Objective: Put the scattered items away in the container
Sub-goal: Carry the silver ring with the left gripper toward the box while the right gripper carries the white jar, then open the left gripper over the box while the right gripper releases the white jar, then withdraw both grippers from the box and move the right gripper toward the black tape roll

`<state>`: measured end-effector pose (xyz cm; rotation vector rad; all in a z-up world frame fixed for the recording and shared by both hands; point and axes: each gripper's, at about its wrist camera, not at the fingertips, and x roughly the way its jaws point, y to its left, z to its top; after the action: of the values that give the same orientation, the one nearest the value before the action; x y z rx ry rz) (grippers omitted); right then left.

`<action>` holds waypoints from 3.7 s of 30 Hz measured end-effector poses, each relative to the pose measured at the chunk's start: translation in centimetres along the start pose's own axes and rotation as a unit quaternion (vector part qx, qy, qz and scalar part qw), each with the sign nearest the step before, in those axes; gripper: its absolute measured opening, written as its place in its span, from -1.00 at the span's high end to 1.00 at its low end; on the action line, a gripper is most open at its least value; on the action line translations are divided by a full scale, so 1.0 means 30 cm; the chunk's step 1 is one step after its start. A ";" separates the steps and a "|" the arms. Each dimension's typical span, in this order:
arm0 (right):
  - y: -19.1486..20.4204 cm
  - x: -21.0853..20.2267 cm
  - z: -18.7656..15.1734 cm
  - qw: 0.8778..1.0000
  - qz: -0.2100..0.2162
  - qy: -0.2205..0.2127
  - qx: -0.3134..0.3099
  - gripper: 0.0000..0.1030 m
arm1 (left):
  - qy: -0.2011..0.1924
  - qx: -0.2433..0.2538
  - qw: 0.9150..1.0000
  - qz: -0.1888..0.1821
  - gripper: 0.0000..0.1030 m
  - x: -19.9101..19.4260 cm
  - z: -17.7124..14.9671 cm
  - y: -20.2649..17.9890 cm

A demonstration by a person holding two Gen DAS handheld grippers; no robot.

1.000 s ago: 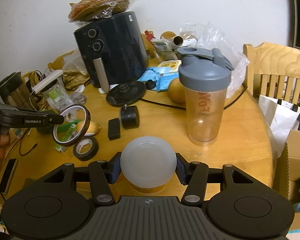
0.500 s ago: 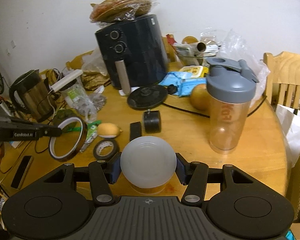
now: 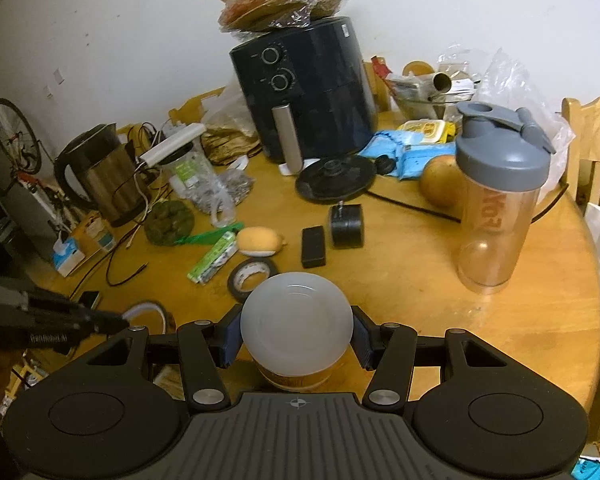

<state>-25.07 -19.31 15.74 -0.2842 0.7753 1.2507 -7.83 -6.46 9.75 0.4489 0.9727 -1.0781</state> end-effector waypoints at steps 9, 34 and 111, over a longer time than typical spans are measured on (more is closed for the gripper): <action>0.052 0.000 -0.041 0.999 0.025 0.015 -0.015 -0.11 | 0.019 0.025 0.999 0.011 0.84 0.014 -0.081 -0.009; 0.230 0.097 -0.176 0.982 0.049 0.119 -0.141 -0.11 | 0.017 0.043 0.999 0.018 -0.05 -0.026 -0.135 -0.031; 0.044 0.208 0.040 0.988 -0.113 0.049 -0.093 -1.00 | -0.034 0.049 0.998 -0.035 -0.05 -0.028 0.066 -0.023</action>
<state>-25.17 -13.55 12.75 -0.5738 0.6891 1.1021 -7.68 -7.75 11.60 0.4582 0.8840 -1.2015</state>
